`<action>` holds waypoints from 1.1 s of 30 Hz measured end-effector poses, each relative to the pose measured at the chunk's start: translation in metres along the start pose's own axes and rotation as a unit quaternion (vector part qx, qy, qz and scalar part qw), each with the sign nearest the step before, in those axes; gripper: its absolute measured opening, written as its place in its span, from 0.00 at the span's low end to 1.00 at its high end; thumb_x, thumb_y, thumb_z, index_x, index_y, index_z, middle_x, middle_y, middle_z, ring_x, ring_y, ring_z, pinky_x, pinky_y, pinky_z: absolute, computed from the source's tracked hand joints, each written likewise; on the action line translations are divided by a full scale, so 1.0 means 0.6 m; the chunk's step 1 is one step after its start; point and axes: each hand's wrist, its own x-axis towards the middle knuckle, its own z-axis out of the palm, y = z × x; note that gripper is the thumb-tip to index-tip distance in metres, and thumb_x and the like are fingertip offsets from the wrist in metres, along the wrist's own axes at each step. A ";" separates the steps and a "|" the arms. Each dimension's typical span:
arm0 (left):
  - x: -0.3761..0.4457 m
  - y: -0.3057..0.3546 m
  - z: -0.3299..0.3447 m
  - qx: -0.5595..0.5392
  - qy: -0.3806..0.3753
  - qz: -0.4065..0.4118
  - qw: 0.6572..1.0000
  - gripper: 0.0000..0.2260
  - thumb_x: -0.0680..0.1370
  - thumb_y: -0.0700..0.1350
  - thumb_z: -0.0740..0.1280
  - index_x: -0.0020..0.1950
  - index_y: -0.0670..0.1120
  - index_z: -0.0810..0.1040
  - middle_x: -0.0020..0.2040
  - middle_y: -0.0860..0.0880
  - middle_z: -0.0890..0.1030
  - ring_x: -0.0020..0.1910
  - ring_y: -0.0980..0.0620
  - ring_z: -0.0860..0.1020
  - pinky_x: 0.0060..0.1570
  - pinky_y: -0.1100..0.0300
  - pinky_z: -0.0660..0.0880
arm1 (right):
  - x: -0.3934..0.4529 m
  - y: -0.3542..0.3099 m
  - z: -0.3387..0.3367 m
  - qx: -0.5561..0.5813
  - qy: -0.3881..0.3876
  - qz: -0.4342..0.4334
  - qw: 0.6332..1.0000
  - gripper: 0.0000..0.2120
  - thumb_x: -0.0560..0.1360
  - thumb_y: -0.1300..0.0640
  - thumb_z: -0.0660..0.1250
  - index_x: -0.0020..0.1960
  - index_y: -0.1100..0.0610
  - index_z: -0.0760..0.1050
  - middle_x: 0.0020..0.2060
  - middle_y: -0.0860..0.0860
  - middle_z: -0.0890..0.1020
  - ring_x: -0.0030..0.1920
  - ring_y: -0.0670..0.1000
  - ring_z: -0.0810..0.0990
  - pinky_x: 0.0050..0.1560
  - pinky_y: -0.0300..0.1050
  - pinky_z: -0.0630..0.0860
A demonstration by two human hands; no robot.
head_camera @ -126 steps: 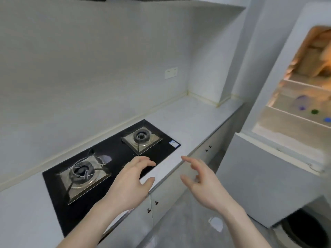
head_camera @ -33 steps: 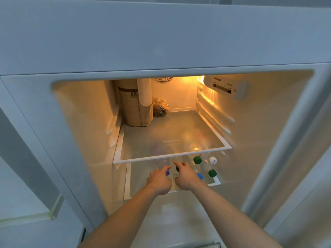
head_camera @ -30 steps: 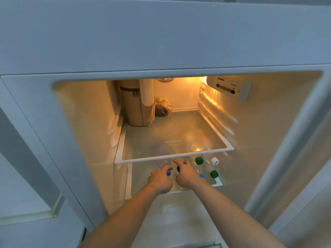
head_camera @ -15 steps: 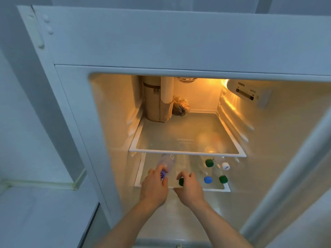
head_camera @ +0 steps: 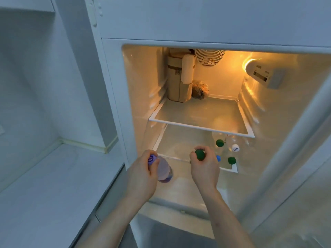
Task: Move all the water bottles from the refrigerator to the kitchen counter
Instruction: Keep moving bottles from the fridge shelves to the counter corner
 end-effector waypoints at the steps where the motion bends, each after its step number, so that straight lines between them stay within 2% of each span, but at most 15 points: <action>1: -0.017 0.000 -0.010 -0.001 -0.006 -0.006 1.000 0.03 0.84 0.46 0.63 0.54 0.55 0.75 0.38 0.60 0.77 0.35 0.66 0.75 0.35 0.73 0.68 | 0.001 -0.010 -0.010 0.007 0.003 -0.016 1.000 0.07 0.76 0.55 0.71 0.51 0.45 0.77 0.48 0.44 0.80 0.48 0.50 0.77 0.46 0.44 0.70; 5: -0.101 -0.027 -0.062 0.008 -0.013 -0.053 0.999 0.04 0.83 0.47 0.65 0.50 0.57 0.74 0.33 0.57 0.77 0.38 0.67 0.76 0.36 0.72 0.69 | -0.026 -0.069 -0.034 0.006 -0.072 -0.095 0.993 0.06 0.75 0.57 0.72 0.50 0.49 0.79 0.45 0.46 0.79 0.46 0.49 0.76 0.45 0.46 0.72; 8: -0.156 -0.063 -0.098 0.034 -0.013 -0.090 0.995 0.02 0.81 0.52 0.66 0.50 0.59 0.74 0.33 0.57 0.78 0.33 0.58 0.76 0.33 0.66 0.69 | -0.056 -0.099 -0.041 -0.054 -0.171 -0.117 0.977 0.02 0.73 0.53 0.72 0.45 0.47 0.80 0.42 0.46 0.81 0.44 0.49 0.78 0.45 0.49 0.75; 10: -0.203 -0.088 -0.124 0.047 -0.011 -0.117 0.992 0.01 0.81 0.54 0.65 0.51 0.60 0.74 0.32 0.58 0.78 0.32 0.55 0.75 0.35 0.61 0.71 | -0.089 -0.117 -0.040 -0.063 -0.265 -0.109 0.956 0.02 0.73 0.53 0.71 0.42 0.48 0.80 0.39 0.45 0.82 0.43 0.48 0.79 0.45 0.50 0.78; 12: -0.255 -0.110 -0.154 0.054 -0.001 -0.141 0.989 0.01 0.81 0.55 0.65 0.52 0.61 0.74 0.32 0.58 0.76 0.32 0.56 0.73 0.34 0.62 0.69 | -0.137 -0.135 -0.031 -0.057 -0.350 -0.112 0.928 0.03 0.73 0.54 0.72 0.41 0.46 0.80 0.40 0.43 0.83 0.43 0.44 0.79 0.46 0.48 0.78; 15: -0.333 -0.134 -0.198 0.054 0.021 -0.188 0.980 0.01 0.82 0.54 0.65 0.52 0.61 0.74 0.33 0.59 0.76 0.33 0.56 0.72 0.34 0.65 0.67 | -0.214 -0.153 -0.006 -0.047 -0.432 -0.140 0.890 0.04 0.72 0.55 0.73 0.43 0.46 0.80 0.41 0.42 0.82 0.43 0.43 0.79 0.47 0.47 0.79; 17: -0.379 -0.148 -0.224 0.048 0.039 -0.214 0.975 0.03 0.82 0.52 0.65 0.53 0.62 0.73 0.32 0.59 0.76 0.32 0.56 0.72 0.34 0.64 0.67 | -0.258 -0.159 0.014 -0.043 -0.469 -0.157 0.868 0.05 0.71 0.55 0.73 0.44 0.46 0.80 0.42 0.43 0.82 0.42 0.45 0.80 0.47 0.49 0.79; 20: -0.457 -0.170 -0.275 0.049 0.073 -0.251 0.964 0.04 0.82 0.52 0.65 0.53 0.62 0.73 0.31 0.57 0.75 0.31 0.55 0.71 0.34 0.61 0.68 | -0.336 -0.186 0.044 -0.023 -0.508 -0.198 0.838 0.08 0.71 0.55 0.74 0.43 0.41 0.80 0.42 0.38 0.81 0.42 0.42 0.80 0.43 0.40 0.75; 22: -0.519 -0.181 -0.319 0.056 0.102 -0.272 0.955 0.04 0.82 0.52 0.65 0.53 0.61 0.73 0.30 0.56 0.74 0.30 0.55 0.70 0.34 0.59 0.68 | -0.401 -0.216 0.062 -0.005 -0.529 -0.223 0.819 0.09 0.70 0.55 0.75 0.43 0.41 0.80 0.40 0.40 0.81 0.41 0.42 0.79 0.41 0.36 0.72; 27: -0.656 -0.186 -0.410 0.071 0.162 -0.324 0.930 0.02 0.82 0.52 0.65 0.53 0.59 0.73 0.31 0.60 0.74 0.30 0.55 0.70 0.32 0.62 0.66 | -0.549 -0.285 0.080 0.025 -0.586 -0.260 0.767 0.08 0.69 0.53 0.75 0.44 0.40 0.82 0.38 0.46 0.80 0.38 0.46 0.80 0.45 0.46 0.78; 33: -0.844 -0.181 -0.510 0.088 0.234 -0.370 0.895 0.02 0.83 0.52 0.65 0.52 0.59 0.73 0.33 0.62 0.75 0.31 0.56 0.71 0.32 0.64 0.67 | -0.751 -0.354 0.066 0.062 -0.649 -0.298 0.697 0.09 0.70 0.53 0.74 0.45 0.39 0.82 0.40 0.42 0.79 0.37 0.49 0.81 0.46 0.48 0.79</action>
